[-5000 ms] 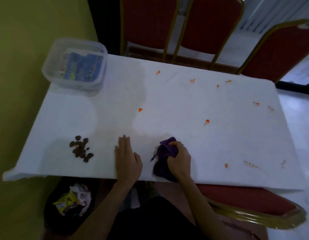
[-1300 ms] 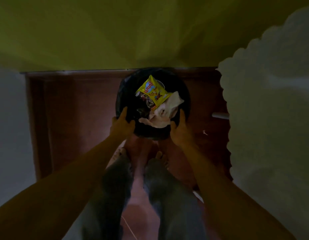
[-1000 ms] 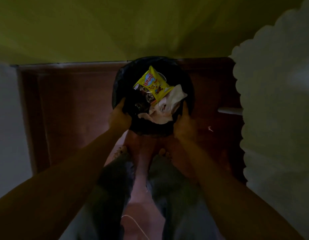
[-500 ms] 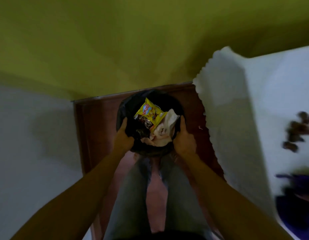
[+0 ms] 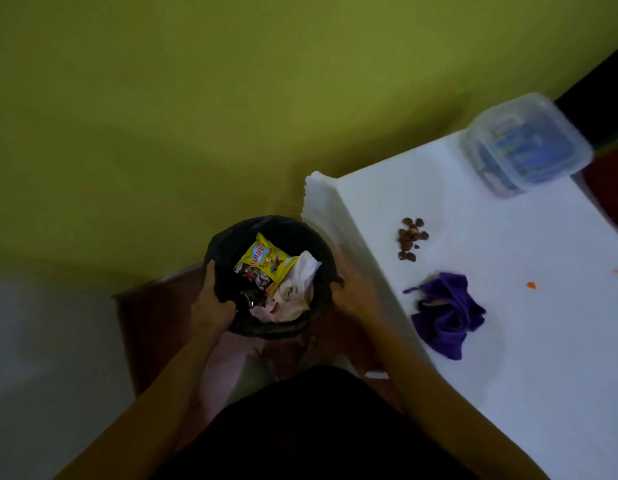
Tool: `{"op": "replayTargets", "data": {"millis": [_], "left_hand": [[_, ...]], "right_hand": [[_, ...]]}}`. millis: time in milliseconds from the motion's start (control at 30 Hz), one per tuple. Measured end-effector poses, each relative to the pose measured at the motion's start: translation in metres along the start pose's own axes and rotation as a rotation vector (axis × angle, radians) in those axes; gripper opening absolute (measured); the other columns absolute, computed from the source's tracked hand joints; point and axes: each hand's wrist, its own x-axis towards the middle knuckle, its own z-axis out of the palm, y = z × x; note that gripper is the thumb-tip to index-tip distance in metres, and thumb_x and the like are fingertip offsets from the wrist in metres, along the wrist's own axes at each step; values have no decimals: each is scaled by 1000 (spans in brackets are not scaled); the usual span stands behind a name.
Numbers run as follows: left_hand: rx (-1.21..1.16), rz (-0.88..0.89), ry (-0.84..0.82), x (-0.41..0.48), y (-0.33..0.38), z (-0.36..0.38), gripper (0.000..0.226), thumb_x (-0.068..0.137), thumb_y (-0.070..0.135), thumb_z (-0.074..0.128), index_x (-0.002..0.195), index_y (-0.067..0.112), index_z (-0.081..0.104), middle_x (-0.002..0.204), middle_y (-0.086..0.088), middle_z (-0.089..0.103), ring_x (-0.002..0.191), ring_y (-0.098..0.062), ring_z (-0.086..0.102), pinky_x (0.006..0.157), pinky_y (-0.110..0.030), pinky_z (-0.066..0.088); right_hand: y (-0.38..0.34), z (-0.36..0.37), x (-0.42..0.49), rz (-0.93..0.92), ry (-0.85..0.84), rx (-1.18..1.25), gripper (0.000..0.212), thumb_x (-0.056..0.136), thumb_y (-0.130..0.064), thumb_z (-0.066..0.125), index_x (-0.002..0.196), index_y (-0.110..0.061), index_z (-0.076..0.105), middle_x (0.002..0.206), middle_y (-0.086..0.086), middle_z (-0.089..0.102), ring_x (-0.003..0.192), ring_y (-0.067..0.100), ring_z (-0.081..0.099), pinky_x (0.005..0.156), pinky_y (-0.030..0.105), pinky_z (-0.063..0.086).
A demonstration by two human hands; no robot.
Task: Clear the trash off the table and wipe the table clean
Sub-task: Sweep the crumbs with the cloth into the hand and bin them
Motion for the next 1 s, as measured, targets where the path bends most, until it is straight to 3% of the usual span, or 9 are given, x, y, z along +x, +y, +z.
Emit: {"op": "replayTargets", "data": {"millis": [133, 233, 300, 367, 433, 567, 700, 867, 1000], "left_hand": [[4, 33, 12, -7, 13, 1, 95, 84, 1, 54, 158, 41, 10, 143, -21, 54, 125, -44, 54, 104, -44, 43], [10, 72, 15, -13, 22, 9, 93, 86, 0, 53, 158, 39, 9, 141, -22, 55, 121, -44, 57, 99, -42, 45], [23, 86, 12, -18, 26, 17, 92, 87, 0, 53, 159, 37, 7, 138, -23, 57, 114, -44, 60, 89, -39, 46], [38, 93, 14, -23, 27, 26, 92, 88, 1, 54, 159, 37, 7, 139, -23, 56, 116, -44, 59, 92, -41, 46], [41, 96, -3, -27, 26, 35, 92, 87, 2, 54, 159, 36, 7, 139, -23, 56, 117, -45, 58, 95, -44, 45], [79, 78, -30, -34, 24, 49, 92, 88, 1, 55, 159, 33, 8, 139, -25, 56, 118, -48, 57, 92, -45, 45], [128, 116, -68, -44, 27, 65, 96, 84, 3, 57, 158, 38, 9, 141, -25, 54, 121, -48, 55, 99, -46, 45], [119, 124, -84, -51, 38, 80, 95, 83, 4, 58, 158, 40, 11, 145, -21, 52, 126, -47, 52, 103, -46, 42], [80, 110, -80, -56, 40, 84, 96, 82, 2, 56, 158, 41, 11, 140, -22, 56, 121, -46, 56, 99, -43, 45]], "right_hand": [[6, -23, -15, -64, 100, 92, 67, 101, -20, 47, 160, -28, 16, 142, 18, 54, 114, 36, 61, 98, 43, 46], [23, -33, -26, -60, 281, 136, 59, 96, -31, 42, 154, -32, 31, 113, 17, 67, 98, 34, 65, 88, 46, 54], [43, -40, -39, -34, 485, 91, 51, 95, -26, 49, 145, -29, 47, 104, 13, 67, 97, 32, 62, 84, 47, 53], [64, -45, -55, 45, 715, -69, 43, 91, -15, 58, 132, -27, 62, 117, 11, 65, 112, 33, 55, 91, 49, 47], [83, -50, -71, 199, 806, -203, 40, 87, -18, 62, 125, -31, 66, 138, 10, 52, 127, 34, 41, 99, 53, 37], [123, -52, -90, 439, 601, -241, 58, 90, -32, 60, 145, -36, 42, 149, 15, 32, 133, 37, 33, 102, 53, 36], [135, -49, -88, 413, 539, -66, 65, 95, -37, 56, 153, -30, 26, 135, 16, 39, 120, 35, 48, 80, 40, 48], [140, -73, -62, 348, 496, 4, 49, 99, -22, 47, 147, -26, 39, 129, 17, 46, 103, 36, 59, 78, 39, 47], [144, -124, -28, 279, 580, 23, 46, 96, -16, 47, 141, -26, 51, 121, 18, 50, 96, 39, 60, 82, 43, 49]]}}
